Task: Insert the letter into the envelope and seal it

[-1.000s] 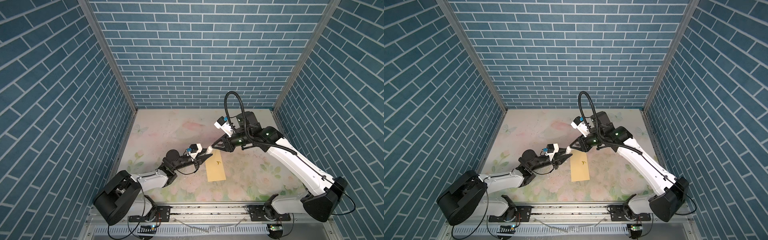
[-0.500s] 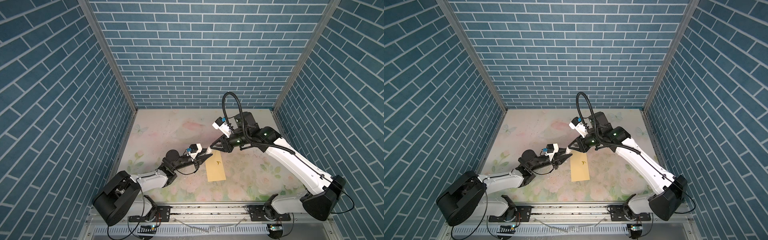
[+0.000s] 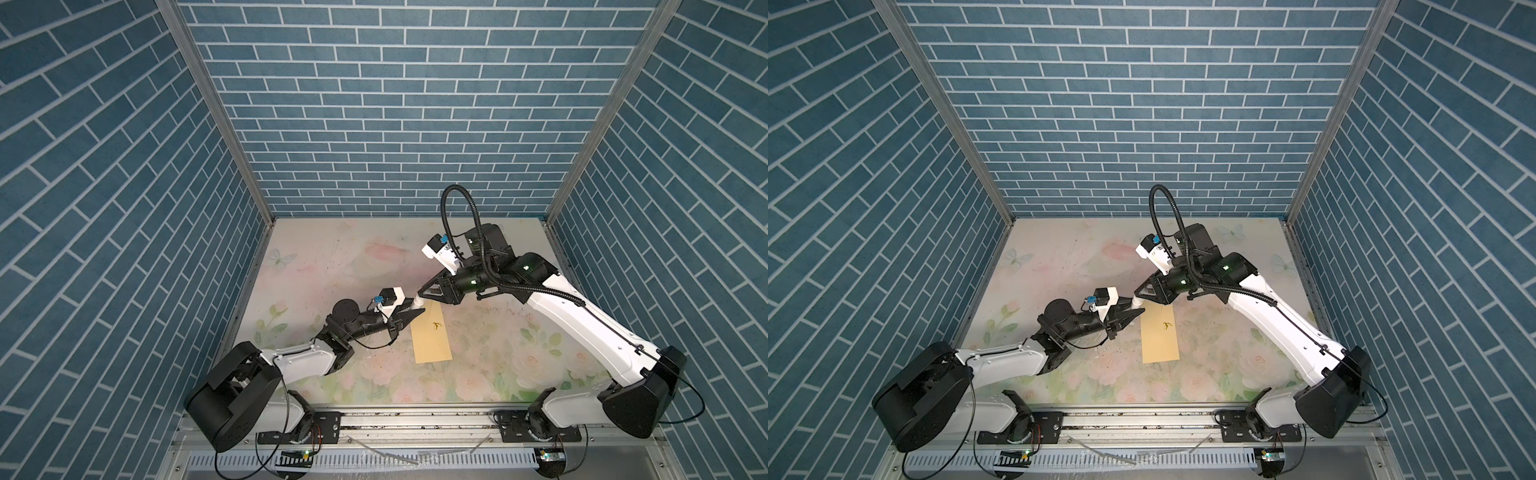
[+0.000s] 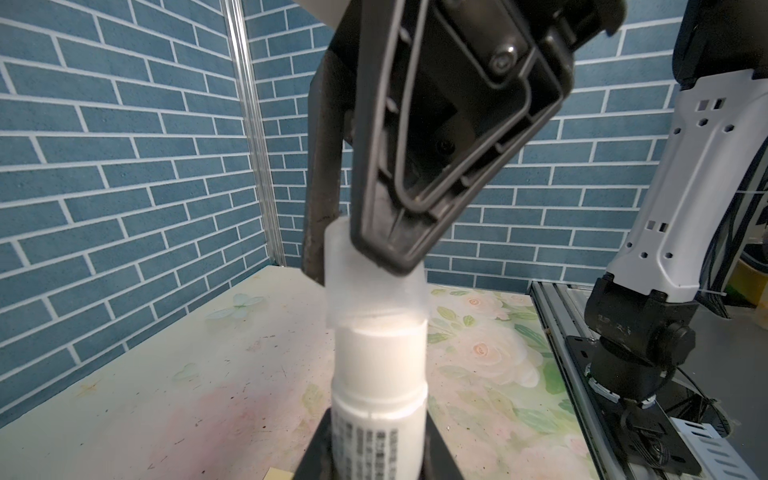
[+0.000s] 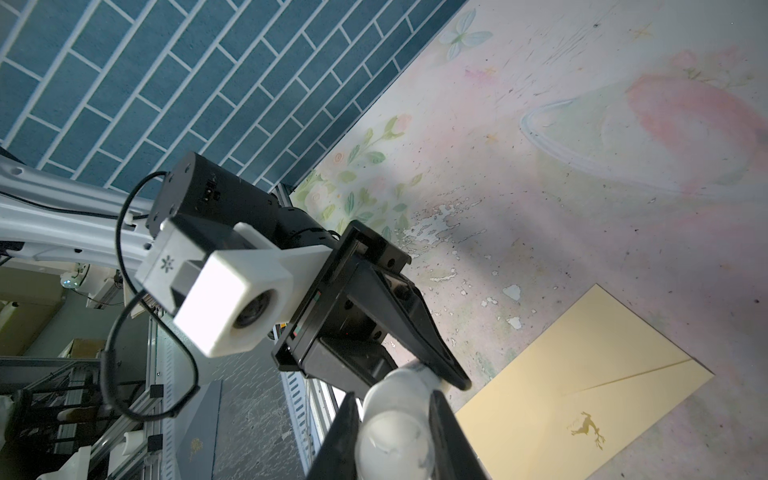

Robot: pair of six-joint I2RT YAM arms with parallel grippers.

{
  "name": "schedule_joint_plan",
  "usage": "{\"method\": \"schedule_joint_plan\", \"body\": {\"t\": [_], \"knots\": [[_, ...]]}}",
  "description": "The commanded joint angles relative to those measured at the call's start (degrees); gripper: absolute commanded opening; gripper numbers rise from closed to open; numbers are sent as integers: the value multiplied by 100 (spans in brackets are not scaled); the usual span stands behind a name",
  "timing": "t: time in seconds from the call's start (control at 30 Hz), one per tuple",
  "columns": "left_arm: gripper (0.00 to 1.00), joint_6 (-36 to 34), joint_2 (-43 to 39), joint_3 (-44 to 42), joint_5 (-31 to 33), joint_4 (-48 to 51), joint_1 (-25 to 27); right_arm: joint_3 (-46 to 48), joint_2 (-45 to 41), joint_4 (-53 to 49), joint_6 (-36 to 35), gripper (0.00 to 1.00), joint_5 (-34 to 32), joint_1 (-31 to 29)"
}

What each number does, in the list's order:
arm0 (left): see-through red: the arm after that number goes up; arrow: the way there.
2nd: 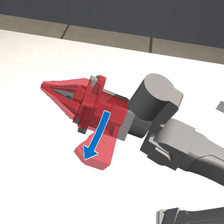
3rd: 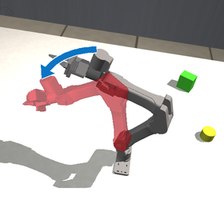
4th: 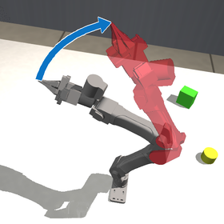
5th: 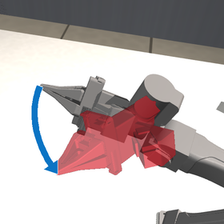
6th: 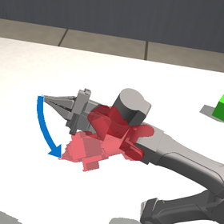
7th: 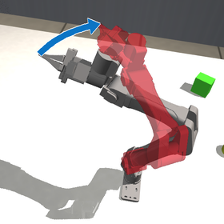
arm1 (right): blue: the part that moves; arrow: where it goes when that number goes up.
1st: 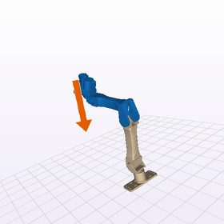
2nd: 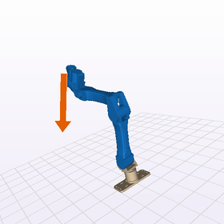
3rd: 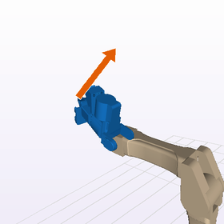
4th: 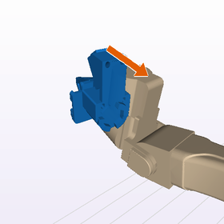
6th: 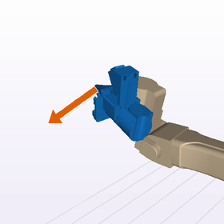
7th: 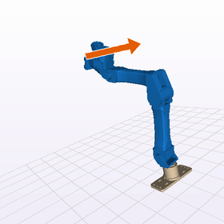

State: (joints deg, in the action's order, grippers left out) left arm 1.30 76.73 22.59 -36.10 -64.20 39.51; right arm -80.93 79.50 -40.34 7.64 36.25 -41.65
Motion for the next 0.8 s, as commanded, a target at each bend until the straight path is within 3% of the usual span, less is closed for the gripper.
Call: {"method": "schedule_joint_plan", "body": {"t": [0.0,0.77], "knots": [[0,54,-21,122,-82,-338,53,34,92,-9,-3,25,65,-155],[0,301,128,169,-72,-436,48,187,-29,-11,10,26,-316,-449]]}}
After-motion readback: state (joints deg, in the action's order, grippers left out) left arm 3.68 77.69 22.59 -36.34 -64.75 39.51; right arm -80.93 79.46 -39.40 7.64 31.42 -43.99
